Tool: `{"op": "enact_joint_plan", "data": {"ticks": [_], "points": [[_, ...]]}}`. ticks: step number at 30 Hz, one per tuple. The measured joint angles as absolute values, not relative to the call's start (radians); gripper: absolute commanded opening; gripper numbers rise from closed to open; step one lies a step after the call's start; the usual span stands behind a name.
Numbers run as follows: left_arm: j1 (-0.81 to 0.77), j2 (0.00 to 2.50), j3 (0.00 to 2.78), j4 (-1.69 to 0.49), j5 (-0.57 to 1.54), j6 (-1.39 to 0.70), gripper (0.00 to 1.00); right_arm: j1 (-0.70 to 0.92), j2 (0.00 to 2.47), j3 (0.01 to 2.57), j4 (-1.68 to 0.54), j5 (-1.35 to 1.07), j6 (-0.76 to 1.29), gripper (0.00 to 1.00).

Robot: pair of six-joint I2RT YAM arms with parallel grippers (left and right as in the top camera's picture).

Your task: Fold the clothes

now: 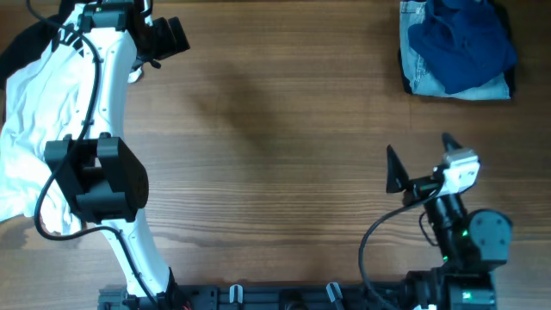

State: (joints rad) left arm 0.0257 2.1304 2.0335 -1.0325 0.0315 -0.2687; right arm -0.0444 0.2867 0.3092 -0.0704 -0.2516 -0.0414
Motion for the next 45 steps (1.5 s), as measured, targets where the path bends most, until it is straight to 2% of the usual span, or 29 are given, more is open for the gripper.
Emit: {"op": "enact_joint_plan", "data": {"ticks": [6, 10, 45], "points": [[0.026, 2.13, 2.033, -1.032, 0.031, -0.269, 1.0, -0.004, 0.111, 0.082, 0.025, -0.223, -0.038, 1.0], [0.026, 2.13, 2.033, -1.032, 0.031, -0.269, 1.0, -0.001, 0.031, 0.033, 0.031, -0.219, -0.033, 1.0], [0.026, 2.13, 2.033, -1.032, 0.031, -0.268, 1.0, 0.017, 0.019, 0.01, 0.012, -0.196, 0.014, 1.0]]}}
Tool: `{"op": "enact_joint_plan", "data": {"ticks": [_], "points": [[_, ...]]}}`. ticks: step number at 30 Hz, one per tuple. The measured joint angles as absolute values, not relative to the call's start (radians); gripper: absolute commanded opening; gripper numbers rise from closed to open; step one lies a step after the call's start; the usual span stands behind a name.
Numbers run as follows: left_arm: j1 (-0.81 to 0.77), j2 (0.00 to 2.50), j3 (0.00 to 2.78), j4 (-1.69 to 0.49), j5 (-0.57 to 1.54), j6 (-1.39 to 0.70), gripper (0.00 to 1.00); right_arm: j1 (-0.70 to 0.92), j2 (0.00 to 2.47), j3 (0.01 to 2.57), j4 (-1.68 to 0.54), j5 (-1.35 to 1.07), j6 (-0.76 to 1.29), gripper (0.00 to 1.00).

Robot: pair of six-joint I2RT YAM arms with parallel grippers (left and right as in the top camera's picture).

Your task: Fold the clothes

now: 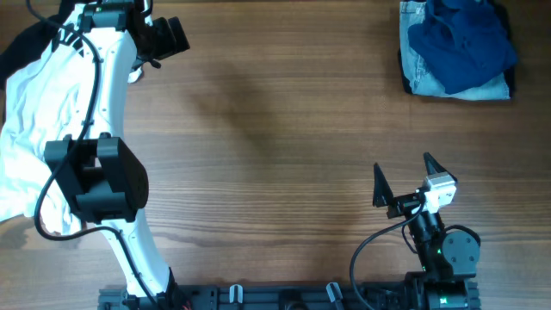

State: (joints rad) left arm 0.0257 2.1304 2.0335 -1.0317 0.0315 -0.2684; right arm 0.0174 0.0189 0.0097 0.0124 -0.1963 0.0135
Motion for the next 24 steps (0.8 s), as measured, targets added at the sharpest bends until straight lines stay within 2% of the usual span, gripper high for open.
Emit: {"op": "enact_joint_plan", "data": {"ticks": [12, 16, 21, 24], "points": [[0.026, 2.13, 2.033, -1.038, 0.024, -0.268, 1.0, 0.017, 0.018, 0.01, 0.012, -0.196, 0.014, 1.0], [0.025, 2.109, 2.031, -0.981, 0.024, -0.262, 1.0, 0.017, 0.018, 0.01, 0.013, -0.196, 0.014, 1.0], [0.025, 1.847, 1.998, -0.899, 0.037, -0.177, 1.0, 0.017, 0.018, 0.01, 0.012, -0.196, 0.014, 1.0], [0.025, 1.58, 1.771, -0.716, 0.067, -0.131, 1.0, 0.017, 0.016, 0.009, 0.012, -0.196, 0.014, 1.0]]}}
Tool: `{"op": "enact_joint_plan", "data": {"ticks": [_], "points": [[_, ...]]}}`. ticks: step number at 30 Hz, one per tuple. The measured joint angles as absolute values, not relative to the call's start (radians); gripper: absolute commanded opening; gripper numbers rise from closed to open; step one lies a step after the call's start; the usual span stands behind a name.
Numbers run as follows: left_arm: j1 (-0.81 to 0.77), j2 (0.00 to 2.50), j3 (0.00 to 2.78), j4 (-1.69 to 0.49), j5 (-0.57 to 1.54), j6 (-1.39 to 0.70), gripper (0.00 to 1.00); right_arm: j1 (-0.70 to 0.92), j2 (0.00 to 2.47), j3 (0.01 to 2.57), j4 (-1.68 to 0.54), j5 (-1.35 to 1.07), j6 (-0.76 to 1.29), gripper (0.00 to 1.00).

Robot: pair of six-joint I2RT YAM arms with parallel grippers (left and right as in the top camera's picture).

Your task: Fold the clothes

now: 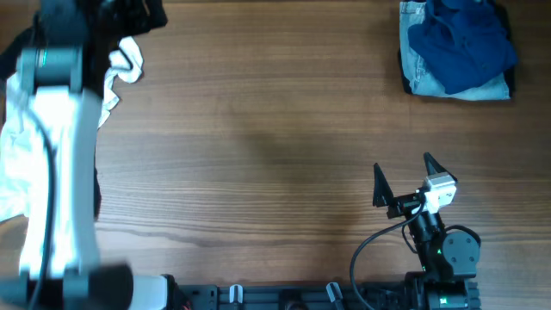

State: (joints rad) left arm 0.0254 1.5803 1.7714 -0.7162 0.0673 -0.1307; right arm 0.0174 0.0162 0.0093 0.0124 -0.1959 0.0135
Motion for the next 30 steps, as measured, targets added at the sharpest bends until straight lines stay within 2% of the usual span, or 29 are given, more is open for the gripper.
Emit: {"op": "enact_joint_plan", "data": {"ticks": [3, 7, 14, 18, 25, 30], "points": [[0.027, 1.372, 1.481, -0.514, 0.082, -0.111, 1.0, 0.017, 0.014, 0.008, 0.012, -0.193, 0.014, 1.0], [0.088, 1.005, 0.903, -0.214, 0.149, -0.106, 1.0, 0.017, 0.012, 0.007, 0.012, -0.189, 0.01, 1.0], [0.115, 0.421, 0.315, 0.039, 0.186, -0.11, 1.0, 0.017, 0.012, 0.007, 0.012, -0.189, 0.009, 1.0], [0.115, 0.237, 0.138, 0.104, 0.19, -0.11, 1.0, 0.017, 0.012, 0.007, 0.012, -0.189, 0.006, 1.0], [0.113, 0.089, 0.043, 0.113, 0.193, -0.11, 1.0, 0.017, 0.012, 0.007, 0.012, -0.189, 0.006, 1.0], [0.113, 0.014, 0.012, 0.014, 0.192, -0.11, 1.0, 0.017, 0.012, 0.007, 0.012, -0.189, 0.006, 1.0]]}}
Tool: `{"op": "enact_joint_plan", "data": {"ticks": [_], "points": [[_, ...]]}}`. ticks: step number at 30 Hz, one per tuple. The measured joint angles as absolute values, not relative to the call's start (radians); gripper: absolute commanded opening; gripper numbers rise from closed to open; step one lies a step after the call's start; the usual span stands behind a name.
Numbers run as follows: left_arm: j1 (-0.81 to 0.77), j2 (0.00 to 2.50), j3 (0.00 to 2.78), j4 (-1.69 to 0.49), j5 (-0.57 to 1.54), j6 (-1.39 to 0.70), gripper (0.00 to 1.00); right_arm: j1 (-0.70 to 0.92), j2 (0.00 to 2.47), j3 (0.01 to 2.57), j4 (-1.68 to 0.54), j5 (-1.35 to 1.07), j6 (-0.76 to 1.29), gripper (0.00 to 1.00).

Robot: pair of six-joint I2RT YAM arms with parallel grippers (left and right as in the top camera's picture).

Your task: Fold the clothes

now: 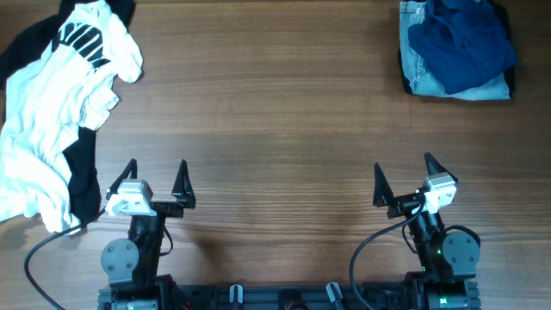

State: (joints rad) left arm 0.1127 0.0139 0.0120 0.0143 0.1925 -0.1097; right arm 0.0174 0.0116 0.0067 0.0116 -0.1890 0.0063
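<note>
A heap of white and black clothes (52,112) lies crumpled at the table's left edge, a striped white piece on top at the far left corner. A pile of blue garments and jeans (456,47) sits at the far right corner. My left gripper (155,176) stands open near the front left, empty, just right of the white heap. Open and empty too, my right gripper (402,176) rests near the front right, far from the blue pile.
The wooden table (275,120) stretches between the two piles. Both arm bases sit at the front edge, with black cables looping beside them.
My left arm was stretched out toward the far left corner over the white clothes; now it is folded back at the front left with its gripper open. The right arm has not moved.
My left gripper was at the far left corner by the clothes heap while the right gripper stood farther out on the right. The right arm then came back toward the front. The left arm stayed extended, and now it also rests at the front.
</note>
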Motion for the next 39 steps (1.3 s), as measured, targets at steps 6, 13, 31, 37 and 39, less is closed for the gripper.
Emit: {"op": "enact_joint_plan", "data": {"ticks": [6, 13, 31, 37, 39], "points": [[0.111, 0.013, 0.01, -0.055, 0.192, -0.11, 1.0, 0.017, 0.012, 0.007, 0.012, -0.189, 0.006, 1.0], [0.111, 0.013, 0.01, -0.055, 0.192, -0.11, 1.0, 0.017, 0.012, 0.007, 0.012, -0.189, 0.006, 1.0], [0.111, 0.013, 0.01, -0.055, 0.192, -0.11, 1.0, 0.017, 0.012, 0.007, 0.012, -0.189, 0.006, 1.0], [0.111, 0.013, 0.01, -0.055, 0.192, -0.11, 1.0, 0.017, 0.012, 0.007, 0.012, -0.189, 0.006, 1.0], [0.111, 0.013, 0.01, -0.055, 0.192, -0.11, 1.0, 0.017, 0.012, 0.007, 0.012, -0.189, 0.006, 1.0]]}}
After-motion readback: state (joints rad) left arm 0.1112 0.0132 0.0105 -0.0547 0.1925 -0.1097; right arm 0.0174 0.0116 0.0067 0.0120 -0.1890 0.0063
